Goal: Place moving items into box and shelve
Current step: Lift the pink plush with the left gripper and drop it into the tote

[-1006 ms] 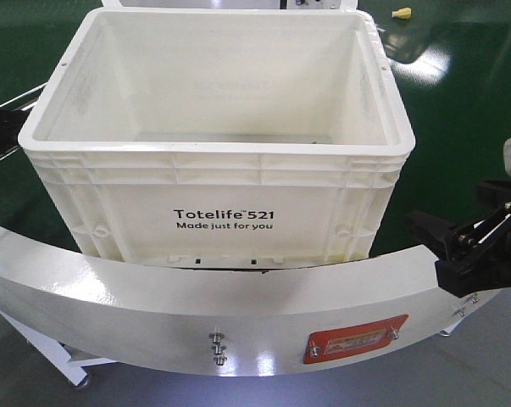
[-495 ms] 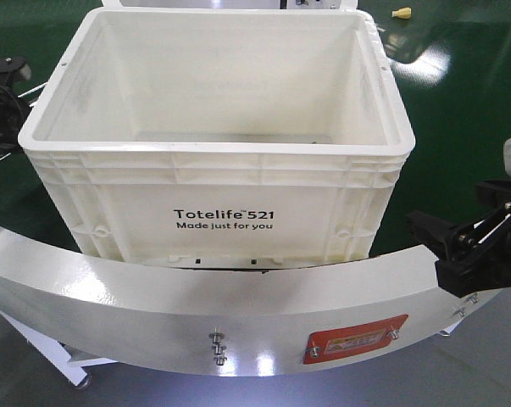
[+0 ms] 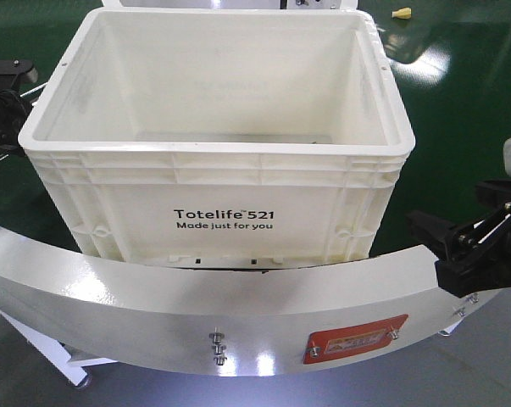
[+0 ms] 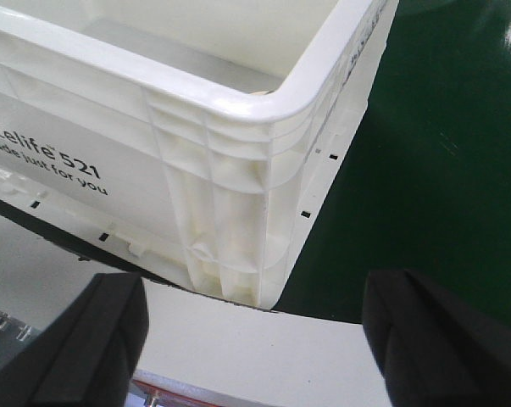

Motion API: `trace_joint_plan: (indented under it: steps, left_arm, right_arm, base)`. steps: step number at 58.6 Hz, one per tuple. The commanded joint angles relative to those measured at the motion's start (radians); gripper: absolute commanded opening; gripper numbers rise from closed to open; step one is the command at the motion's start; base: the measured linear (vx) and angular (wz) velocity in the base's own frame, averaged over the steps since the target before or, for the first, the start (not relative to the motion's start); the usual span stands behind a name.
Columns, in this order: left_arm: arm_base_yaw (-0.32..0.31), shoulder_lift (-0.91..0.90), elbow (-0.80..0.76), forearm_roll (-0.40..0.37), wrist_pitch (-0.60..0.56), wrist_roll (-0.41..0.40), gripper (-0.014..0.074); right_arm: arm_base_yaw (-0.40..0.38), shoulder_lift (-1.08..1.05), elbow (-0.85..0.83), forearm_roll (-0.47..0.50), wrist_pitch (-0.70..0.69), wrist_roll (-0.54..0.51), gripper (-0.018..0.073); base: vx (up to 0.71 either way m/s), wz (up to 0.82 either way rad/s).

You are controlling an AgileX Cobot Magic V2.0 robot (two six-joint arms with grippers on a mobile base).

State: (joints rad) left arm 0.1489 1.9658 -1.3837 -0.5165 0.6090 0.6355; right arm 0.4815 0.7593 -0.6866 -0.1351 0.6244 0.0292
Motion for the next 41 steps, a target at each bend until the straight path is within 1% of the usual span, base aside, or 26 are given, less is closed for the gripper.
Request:
trace_joint_plan:
  steps: [1,10,18,27,36,41]
  left_arm:
    - [-0.003,-0.039,-0.024,-0.002,-0.011,-0.014,0.0317]
    - [-0.003,-0.044,-0.024,-0.002,0.003,-0.018,0.0248]
    - [-0.003,-0.076,-0.024,0.000,0.006,-0.018,0.0211]
    - [-0.003,-0.143,-0.024,0.029,0.004,-0.019,0.0206]
    - [-0.003,-0.230,-0.024,0.092,0.002,-0.023,0.0206]
    - [-0.003,-0.288,-0.024,0.105,-0.002,-0.042,0.0206]
  right_arm:
    - [-0.002,-0.006,-0.030,-0.017,-0.064,0.000,0.0564]
    - [-0.002,-0.006,-0.030,-0.017,-0.064,0.000,0.0564]
    - [-0.002,-0.006,-0.030,-0.017,-0.064,0.000,0.0564]
    - [-0.002,-0.006,-0.030,-0.017,-0.064,0.000,0.0564]
    - [-0.002,-0.006,-0.030,-0.017,-0.064,0.000,0.0564]
    - [-0.002,-0.006,-0.030,-0.017,-0.064,0.000,0.0564]
  base:
    - [0.00,0.00]
    - [0.00,0.00]
    - [0.00,0.00]
    - [0.00,0.00]
    - [0.00,0.00]
    - [0.00,0.00]
